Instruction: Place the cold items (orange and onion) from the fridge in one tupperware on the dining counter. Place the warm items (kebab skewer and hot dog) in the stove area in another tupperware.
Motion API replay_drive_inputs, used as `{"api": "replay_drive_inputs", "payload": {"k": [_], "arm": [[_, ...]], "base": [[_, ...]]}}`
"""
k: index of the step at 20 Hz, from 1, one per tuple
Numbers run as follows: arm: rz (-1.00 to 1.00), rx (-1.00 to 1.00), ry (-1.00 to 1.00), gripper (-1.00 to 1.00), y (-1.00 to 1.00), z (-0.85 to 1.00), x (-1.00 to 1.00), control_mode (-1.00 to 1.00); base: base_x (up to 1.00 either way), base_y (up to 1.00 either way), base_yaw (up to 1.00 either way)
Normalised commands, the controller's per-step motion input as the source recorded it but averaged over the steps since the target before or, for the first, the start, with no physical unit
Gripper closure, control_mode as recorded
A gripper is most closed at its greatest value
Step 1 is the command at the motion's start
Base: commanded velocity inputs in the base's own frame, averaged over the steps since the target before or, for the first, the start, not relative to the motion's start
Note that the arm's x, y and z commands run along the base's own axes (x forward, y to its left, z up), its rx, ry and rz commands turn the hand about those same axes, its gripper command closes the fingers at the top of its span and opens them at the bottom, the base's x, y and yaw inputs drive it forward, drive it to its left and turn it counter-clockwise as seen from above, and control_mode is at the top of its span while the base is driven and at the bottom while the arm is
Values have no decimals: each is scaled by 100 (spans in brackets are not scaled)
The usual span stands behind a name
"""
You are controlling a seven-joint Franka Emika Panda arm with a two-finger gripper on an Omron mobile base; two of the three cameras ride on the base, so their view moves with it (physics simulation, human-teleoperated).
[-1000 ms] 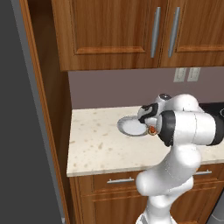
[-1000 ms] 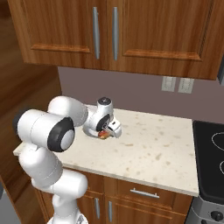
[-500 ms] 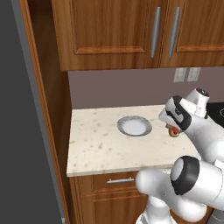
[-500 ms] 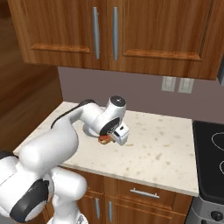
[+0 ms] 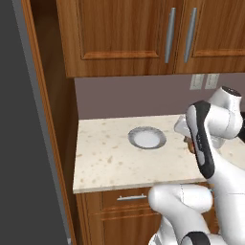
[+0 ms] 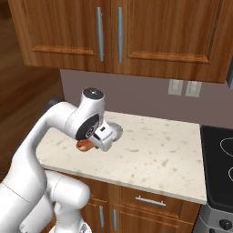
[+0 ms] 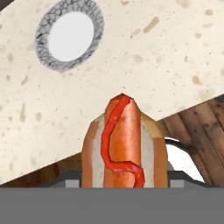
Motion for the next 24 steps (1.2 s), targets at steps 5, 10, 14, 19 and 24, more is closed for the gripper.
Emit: {"api": "replay_drive_inputs", "payload": {"k": [5,10,14,19,24], "arm": [[7,-23,-5,100,75,-21,-78,-100],[13,-7,-23,100,12,-21,-53,-100],[10,1,-27,100,-16,0,-41,-100],[6,1,-15,100,-12,-1,-24,100],[0,0,0,100,0,0,0,100]], "base": [[0,0,0],[0,0,0],[0,0,0],[-17,-7,5],[-73,-30,5]]}}
